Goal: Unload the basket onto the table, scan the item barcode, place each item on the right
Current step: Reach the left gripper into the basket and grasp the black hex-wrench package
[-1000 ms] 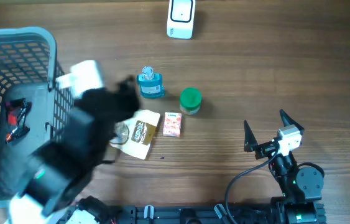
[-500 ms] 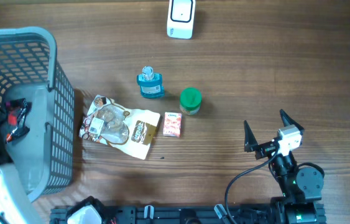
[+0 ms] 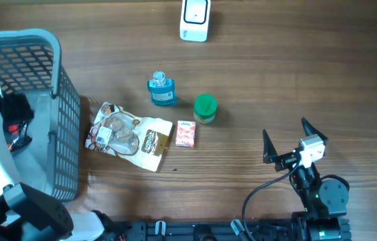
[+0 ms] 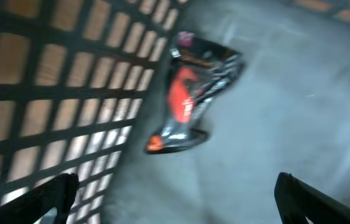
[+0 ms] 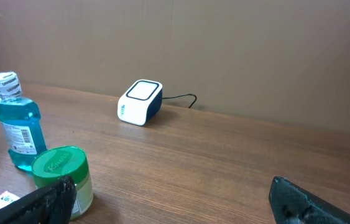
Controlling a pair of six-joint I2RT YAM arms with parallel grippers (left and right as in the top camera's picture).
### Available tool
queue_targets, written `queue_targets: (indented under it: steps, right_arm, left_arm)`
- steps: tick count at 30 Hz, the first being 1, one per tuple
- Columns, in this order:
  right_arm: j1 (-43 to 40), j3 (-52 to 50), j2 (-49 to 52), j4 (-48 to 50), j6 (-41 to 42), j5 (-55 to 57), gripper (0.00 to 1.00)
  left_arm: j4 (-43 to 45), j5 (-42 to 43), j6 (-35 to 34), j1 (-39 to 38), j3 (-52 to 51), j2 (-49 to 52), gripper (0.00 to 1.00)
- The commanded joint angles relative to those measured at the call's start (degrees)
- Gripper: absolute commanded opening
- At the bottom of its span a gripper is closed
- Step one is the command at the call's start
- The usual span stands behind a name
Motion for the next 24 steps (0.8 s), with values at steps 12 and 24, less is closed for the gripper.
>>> queue_targets:
  steps: [12,24]
  right_arm:
    - [0.07,-0.07,-0.42,0.11,0.61,0.35,1.0]
    - [0.07,-0.07,-0.42,0.11,0.61,0.37,1.0]
  left_arm:
    - [12.26,-13.51,4.55,-4.57,-8.48,6.32,1.0]
    - [18.95,-8.28,5.77,-4.22,-8.5,17.07,1.0]
